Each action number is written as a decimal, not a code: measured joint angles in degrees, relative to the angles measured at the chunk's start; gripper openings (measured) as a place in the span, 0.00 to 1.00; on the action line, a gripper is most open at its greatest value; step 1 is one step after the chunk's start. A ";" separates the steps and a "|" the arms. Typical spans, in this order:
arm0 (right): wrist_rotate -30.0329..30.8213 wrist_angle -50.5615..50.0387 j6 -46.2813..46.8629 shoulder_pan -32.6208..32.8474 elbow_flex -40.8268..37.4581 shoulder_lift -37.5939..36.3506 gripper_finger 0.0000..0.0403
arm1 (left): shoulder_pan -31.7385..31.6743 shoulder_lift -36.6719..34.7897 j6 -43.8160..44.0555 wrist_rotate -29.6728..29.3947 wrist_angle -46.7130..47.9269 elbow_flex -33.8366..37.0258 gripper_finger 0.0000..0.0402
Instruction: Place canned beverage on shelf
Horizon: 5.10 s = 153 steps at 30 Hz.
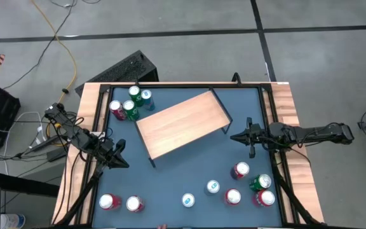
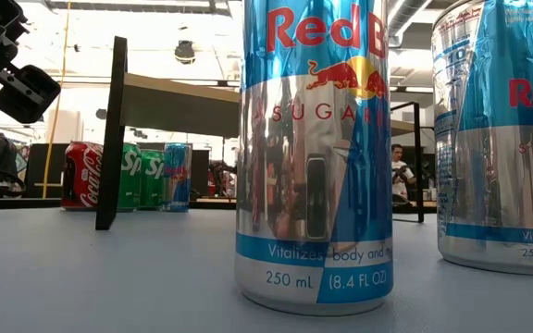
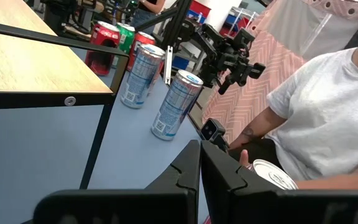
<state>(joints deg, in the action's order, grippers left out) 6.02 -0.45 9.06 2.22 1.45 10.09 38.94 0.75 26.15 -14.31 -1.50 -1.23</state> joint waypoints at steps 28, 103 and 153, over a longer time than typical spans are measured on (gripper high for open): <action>0.00 0.00 0.00 -0.01 0.01 0.00 0.00 | 0.00 -0.01 0.01 0.00 0.00 0.00 0.00; 3.53 12.97 15.02 -0.50 0.00 -0.02 0.00 | -0.02 -0.02 -2.38 -36.58 -5.56 0.02 0.00; 4.56 17.43 5.57 -0.70 1.08 0.00 0.05 | -0.02 -0.02 3.98 -46.93 -1.79 0.02 0.00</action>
<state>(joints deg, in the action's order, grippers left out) 10.58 16.98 14.63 1.52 2.53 10.09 38.92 0.73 30.13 -61.24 -3.29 -1.21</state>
